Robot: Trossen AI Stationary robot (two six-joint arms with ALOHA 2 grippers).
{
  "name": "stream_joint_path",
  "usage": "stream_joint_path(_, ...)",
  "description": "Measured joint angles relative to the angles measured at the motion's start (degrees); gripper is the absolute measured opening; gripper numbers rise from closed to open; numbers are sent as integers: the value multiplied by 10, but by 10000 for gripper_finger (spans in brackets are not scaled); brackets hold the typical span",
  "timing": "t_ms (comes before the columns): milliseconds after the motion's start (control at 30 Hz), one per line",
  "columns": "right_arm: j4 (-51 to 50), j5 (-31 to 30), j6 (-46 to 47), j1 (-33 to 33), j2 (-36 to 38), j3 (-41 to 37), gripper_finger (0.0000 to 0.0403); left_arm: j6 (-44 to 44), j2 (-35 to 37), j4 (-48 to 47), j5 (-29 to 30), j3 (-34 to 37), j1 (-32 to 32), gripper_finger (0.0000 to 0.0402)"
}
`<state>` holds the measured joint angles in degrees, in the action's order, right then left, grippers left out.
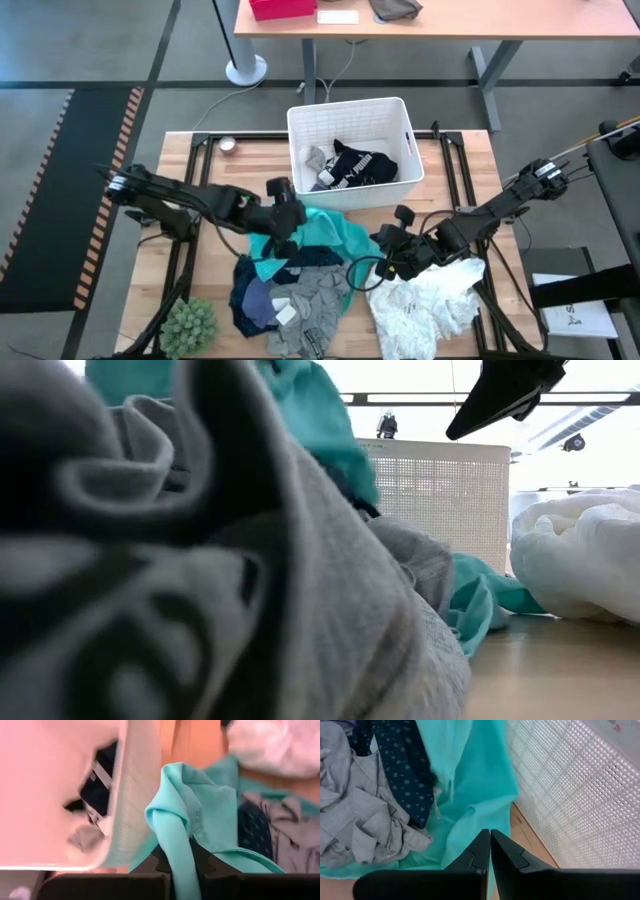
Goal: Sort clothes
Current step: Put the blue blouse in the bin
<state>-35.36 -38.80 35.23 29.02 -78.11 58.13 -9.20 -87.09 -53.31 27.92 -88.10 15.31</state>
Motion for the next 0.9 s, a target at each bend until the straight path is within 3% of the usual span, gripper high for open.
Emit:
stream_joint_path(667,119,-39,-105,4,35,1,1,117,49,39,46,-147,0,0)
stream_joint_path(767,119,-48,-99,4,35,1,18,133,49,44,48,-184,0,0)
stream_joint_path(900,135,-48,-98,3,28,1,74,149,49,53,48,-221,0,0)
